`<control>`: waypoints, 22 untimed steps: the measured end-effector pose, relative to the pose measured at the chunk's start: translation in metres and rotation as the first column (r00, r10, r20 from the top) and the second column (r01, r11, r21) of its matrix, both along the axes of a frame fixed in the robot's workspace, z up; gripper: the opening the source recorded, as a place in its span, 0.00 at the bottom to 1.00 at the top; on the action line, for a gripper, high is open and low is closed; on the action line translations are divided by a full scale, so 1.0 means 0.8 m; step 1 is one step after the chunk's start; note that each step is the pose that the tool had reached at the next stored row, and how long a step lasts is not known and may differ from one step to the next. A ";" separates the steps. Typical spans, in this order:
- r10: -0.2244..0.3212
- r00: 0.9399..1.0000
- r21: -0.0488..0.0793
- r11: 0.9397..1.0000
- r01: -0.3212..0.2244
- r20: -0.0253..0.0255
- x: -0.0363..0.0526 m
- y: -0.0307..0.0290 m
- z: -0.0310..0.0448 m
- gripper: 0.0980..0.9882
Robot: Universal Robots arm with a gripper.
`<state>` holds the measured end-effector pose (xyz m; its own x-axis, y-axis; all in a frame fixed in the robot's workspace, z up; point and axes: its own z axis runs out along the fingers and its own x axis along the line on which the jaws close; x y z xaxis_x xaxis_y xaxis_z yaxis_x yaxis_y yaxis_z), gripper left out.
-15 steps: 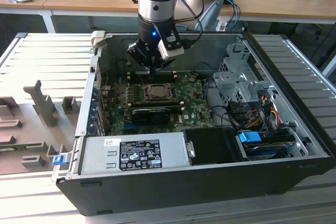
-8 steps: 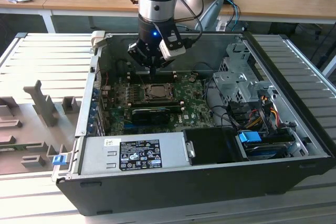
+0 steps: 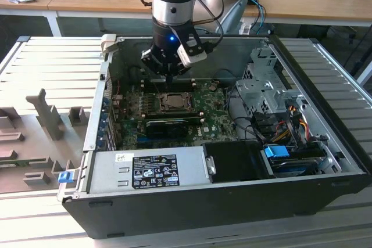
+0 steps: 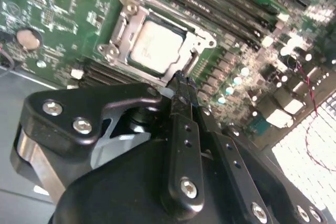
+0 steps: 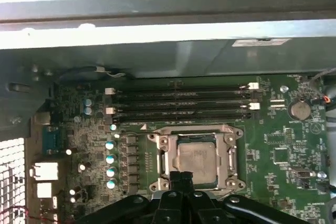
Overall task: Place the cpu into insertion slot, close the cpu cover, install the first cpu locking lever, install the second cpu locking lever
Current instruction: 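Install the first cpu locking lever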
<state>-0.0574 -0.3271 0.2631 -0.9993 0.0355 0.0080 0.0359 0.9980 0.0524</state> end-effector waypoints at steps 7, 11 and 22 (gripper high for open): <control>0.000 1.000 0.013 1.000 0.000 0.004 -0.054 0.0007 -0.0008 0.01; 0.000 1.000 0.016 1.000 0.000 0.004 -0.064 0.0057 -0.0015 0.01; 0.041 0.999 0.017 0.999 -0.042 0.013 -0.062 0.0374 -0.0068 0.01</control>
